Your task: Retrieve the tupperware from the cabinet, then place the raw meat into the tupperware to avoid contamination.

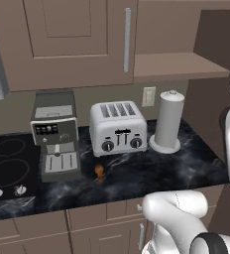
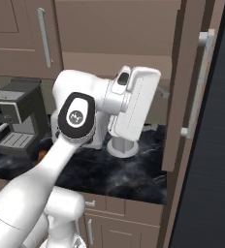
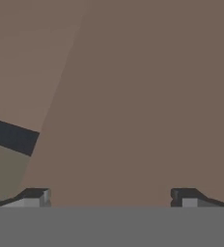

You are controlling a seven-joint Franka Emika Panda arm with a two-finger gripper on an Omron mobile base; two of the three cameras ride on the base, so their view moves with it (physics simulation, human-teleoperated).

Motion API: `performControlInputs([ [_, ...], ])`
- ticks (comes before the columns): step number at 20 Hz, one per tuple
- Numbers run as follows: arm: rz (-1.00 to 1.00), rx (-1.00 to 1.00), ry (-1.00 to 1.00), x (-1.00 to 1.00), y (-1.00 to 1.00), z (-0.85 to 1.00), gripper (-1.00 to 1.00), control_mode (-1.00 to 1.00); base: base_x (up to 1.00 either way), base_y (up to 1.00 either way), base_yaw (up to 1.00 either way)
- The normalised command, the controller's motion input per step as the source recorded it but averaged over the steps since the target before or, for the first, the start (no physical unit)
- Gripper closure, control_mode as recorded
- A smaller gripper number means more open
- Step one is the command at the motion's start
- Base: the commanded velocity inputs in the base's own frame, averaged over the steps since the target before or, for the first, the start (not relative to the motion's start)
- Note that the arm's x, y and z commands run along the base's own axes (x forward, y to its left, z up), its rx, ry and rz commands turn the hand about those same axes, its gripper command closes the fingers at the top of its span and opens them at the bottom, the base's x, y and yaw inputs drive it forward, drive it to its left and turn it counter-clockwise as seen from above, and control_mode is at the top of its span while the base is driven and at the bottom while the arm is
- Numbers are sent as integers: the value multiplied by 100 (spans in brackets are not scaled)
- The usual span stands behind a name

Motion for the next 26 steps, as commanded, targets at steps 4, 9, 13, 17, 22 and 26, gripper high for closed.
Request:
performControlInputs([
  [4,2,4,0,-2,-5,-3,-100,-100,0,0,0],
  [9,1,5,-1,-13,1,-3,-100,-100,0,0,0],
  [13,0,6,-3,-25,7,-1,-100,-100,0,0,0],
  [17,1,5,-6,-35,19,0,-100,-100,0,0,0],
  [22,0,5,-8,-36,31,0,-100,-100,0,0,0],
  [26,0,4,-6,-31,45,0,-100,-100,0,0,0],
])
